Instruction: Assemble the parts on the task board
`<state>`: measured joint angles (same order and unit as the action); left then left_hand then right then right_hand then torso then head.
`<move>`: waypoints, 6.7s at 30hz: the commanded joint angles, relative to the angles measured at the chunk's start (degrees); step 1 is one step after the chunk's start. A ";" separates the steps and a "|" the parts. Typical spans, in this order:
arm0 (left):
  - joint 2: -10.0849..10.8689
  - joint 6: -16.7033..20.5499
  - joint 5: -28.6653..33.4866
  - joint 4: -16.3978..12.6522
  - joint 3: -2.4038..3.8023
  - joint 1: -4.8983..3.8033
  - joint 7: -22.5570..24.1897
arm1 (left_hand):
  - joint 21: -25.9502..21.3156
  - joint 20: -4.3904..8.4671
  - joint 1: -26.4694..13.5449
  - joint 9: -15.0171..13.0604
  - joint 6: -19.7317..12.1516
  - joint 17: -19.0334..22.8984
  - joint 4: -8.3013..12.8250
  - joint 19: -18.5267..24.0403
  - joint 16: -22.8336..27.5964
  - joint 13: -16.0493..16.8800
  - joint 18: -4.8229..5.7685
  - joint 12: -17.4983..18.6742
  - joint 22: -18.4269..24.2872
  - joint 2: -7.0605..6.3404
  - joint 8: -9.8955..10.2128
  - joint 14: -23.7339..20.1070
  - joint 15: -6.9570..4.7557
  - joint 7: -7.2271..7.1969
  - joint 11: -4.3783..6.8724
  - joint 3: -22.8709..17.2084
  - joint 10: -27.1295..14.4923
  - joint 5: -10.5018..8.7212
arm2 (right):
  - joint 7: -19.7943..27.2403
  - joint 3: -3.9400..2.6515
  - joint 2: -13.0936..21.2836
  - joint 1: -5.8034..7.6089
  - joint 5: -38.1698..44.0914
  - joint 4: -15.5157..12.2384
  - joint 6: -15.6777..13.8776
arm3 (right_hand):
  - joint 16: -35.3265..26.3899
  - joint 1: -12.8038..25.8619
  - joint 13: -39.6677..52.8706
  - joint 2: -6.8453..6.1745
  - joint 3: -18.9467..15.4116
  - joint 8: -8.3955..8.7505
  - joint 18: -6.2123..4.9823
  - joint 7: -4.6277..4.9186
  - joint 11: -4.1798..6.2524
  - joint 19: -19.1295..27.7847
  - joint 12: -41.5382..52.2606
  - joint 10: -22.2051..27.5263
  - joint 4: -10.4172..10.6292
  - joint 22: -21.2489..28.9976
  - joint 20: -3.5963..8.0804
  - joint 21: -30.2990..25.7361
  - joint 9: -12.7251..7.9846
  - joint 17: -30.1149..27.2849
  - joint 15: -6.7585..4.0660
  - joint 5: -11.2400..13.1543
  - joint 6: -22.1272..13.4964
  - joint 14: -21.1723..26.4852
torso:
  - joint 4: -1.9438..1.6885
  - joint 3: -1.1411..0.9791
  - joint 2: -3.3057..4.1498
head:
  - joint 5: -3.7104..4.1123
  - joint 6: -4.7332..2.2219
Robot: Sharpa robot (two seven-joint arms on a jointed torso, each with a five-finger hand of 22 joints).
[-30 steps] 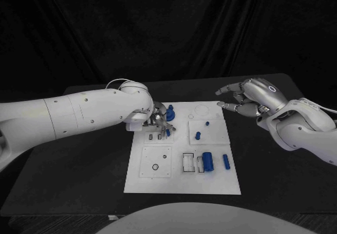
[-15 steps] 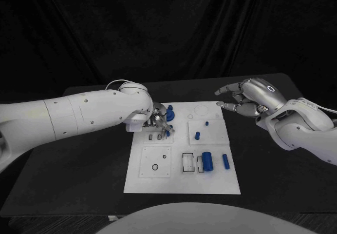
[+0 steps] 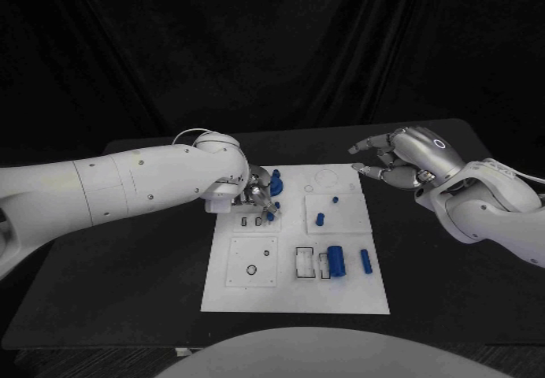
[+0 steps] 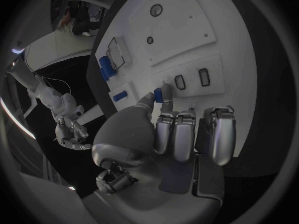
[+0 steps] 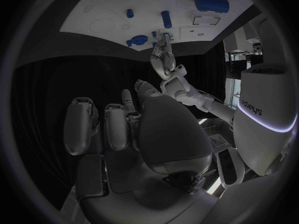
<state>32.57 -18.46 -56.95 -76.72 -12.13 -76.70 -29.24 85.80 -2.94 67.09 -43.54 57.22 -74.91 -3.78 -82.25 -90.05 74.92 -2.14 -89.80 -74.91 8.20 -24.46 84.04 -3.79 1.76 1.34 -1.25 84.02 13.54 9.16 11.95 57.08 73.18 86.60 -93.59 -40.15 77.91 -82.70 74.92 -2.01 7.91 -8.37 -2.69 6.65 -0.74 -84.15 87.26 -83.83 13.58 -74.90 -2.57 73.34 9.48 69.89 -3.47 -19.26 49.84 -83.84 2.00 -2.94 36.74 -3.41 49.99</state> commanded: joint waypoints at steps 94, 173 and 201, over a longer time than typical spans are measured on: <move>8.35 6.98 0.11 -7.78 -0.05 2.31 -1.85 | -1.93 0.81 -11.95 -6.36 2.64 -15.09 4.21 -0.05 0.05 15.08 -0.51 -0.20 -7.03 -6.11 6.69 5.96 -0.62 0.18 0.48 -26.70 5.98 8.31 | -3.40 -0.03 0.97 -0.90 -1.63 -0.02 2.58 | -1.31 -1.75 9.66 -0.10 3.35 0.95 -1.24 0.23 -0.53 -0.58 -1.01 -2.47 -2.31 -9.81 -0.47 -1.98 -0.85 -1.98 0.48 -5.62 0.89 -2.23 | -0.14 -0.09 -0.16 | -2.07 0.01; 8.72 11.75 5.54 -6.01 -0.06 3.25 -0.51 | -2.55 0.59 -12.22 -6.93 2.63 -15.09 4.61 0.34 0.05 15.08 -0.63 -0.20 -6.70 -5.92 7.89 5.96 -0.35 0.44 0.19 -27.90 5.98 7.70 | -4.14 -0.03 0.57 -2.10 -1.96 1.18 3.75 | -1.60 -2.00 9.36 0.00 4.08 1.05 -1.30 0.30 -0.65 -0.48 -1.24 -2.25 -2.70 -9.71 -0.50 -2.38 -0.96 -2.39 0.55 -5.91 0.95 -2.15 | -0.04 -0.09 -0.20 | -2.13 0.01; 8.30 10.15 5.56 -6.38 -0.06 3.61 -0.76 | -2.68 0.59 -12.28 -6.98 2.63 -15.09 4.51 0.48 0.05 15.08 -0.68 -0.20 -6.56 -5.83 7.97 5.96 -0.35 0.46 0.18 -27.94 5.98 7.78 | -4.30 -0.03 0.53 -2.20 -2.36 1.31 3.85 | -1.67 -2.00 9.35 0.07 4.26 1.06 -1.31 0.33 -0.72 -0.47 -1.25 -2.25 -2.74 -9.69 -0.52 -2.46 -0.98 -2.49 0.60 -5.98 0.99 -2.13 | -0.11 -0.14 -0.18 | -2.23 0.01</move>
<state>40.91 -7.14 -51.41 -82.99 -12.04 -73.42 -30.30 83.30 -2.35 54.82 -50.48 59.66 -74.91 0.57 -82.04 -90.05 74.91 -2.14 -89.80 -74.91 1.92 -16.63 83.84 -3.98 2.57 1.32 -28.65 84.02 20.99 5.87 11.94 57.59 71.09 84.34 -92.28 -36.48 76.54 -84.22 75.05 -2.05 11.95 -7.49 -3.58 6.86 -0.93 -83.95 86.38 -84.03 10.82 -74.90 -2.77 71.16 8.55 67.46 -3.31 -25.06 50.46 -84.00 1.93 -3.09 36.54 -5.65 49.99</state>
